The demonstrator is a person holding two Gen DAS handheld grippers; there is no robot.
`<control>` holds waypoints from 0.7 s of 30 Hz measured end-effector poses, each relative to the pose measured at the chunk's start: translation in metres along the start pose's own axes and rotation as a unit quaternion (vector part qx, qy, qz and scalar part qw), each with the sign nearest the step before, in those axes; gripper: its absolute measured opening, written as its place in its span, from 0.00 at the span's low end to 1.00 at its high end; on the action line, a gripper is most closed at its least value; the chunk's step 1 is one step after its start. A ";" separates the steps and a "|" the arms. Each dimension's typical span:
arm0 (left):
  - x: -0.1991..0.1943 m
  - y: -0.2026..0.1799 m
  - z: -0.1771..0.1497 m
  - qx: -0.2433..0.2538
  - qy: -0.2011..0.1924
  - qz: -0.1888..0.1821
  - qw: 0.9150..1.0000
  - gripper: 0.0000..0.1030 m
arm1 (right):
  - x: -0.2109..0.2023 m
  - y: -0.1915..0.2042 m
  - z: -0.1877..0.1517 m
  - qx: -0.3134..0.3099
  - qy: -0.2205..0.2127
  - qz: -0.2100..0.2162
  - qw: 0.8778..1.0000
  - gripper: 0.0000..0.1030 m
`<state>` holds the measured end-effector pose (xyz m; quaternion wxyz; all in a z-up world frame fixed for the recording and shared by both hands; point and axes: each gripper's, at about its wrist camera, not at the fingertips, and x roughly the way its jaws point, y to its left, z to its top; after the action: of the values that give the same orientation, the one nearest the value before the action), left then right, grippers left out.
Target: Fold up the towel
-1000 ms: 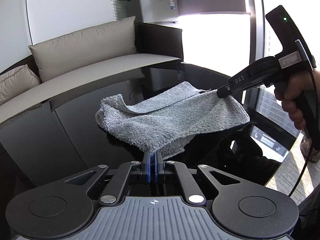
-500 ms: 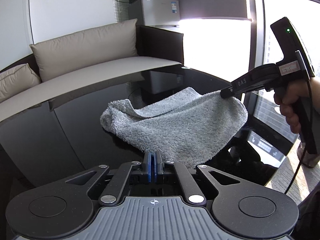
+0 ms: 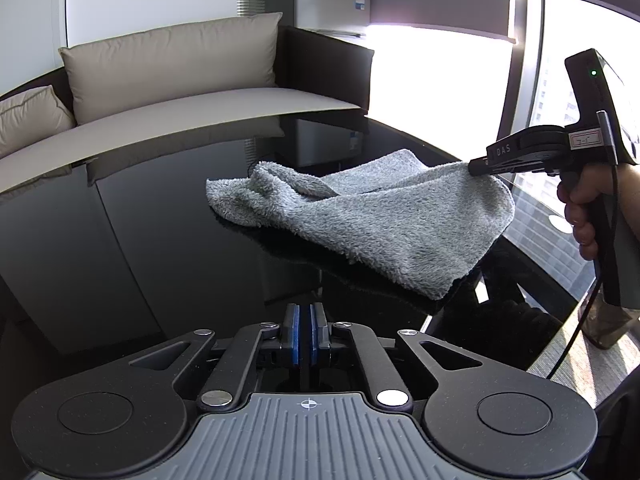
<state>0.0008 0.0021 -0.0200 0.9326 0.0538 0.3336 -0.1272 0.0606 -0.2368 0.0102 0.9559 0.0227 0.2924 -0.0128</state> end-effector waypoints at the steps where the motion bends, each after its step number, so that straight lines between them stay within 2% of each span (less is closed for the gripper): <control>1: 0.000 0.003 0.000 -0.003 0.001 0.000 1.000 0.05 | -0.001 0.003 -0.001 -0.014 -0.002 -0.002 1.000 0.09; 2: 0.000 0.005 0.000 -0.006 0.001 0.001 1.000 0.05 | -0.004 0.010 -0.003 -0.034 -0.008 0.001 0.999 0.11; 4: 0.000 0.012 0.000 -0.013 0.001 0.003 1.000 0.05 | -0.013 0.022 -0.005 -0.070 -0.025 0.005 0.997 0.23; 5: 0.000 0.015 0.000 -0.016 0.001 0.003 1.000 0.05 | -0.016 0.027 -0.006 -0.083 -0.032 0.001 0.996 0.34; 6: 0.000 0.018 0.000 -0.018 0.000 0.004 1.000 0.05 | -0.019 0.033 -0.007 -0.095 -0.039 -0.002 0.995 0.41; 8: -0.001 0.022 0.001 -0.022 0.000 0.006 1.000 0.06 | -0.031 0.045 -0.010 -0.117 -0.052 0.033 0.991 0.41; 11: -0.002 0.029 0.003 -0.030 0.000 0.010 0.999 0.06 | -0.044 0.060 -0.016 -0.133 -0.043 0.117 0.983 0.41; 17: -0.007 0.039 0.007 -0.047 -0.005 0.017 0.999 0.06 | -0.055 0.098 -0.030 -0.202 -0.032 0.164 0.965 0.41; 21: -0.008 0.042 0.008 -0.052 -0.005 0.018 0.998 0.07 | -0.054 0.114 -0.036 -0.226 -0.023 0.177 0.958 0.41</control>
<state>0.0111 0.0422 -0.0079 0.9377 0.0101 0.3345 -0.0932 -0.0005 -0.1202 0.0146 0.9297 -0.1425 0.2566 0.2227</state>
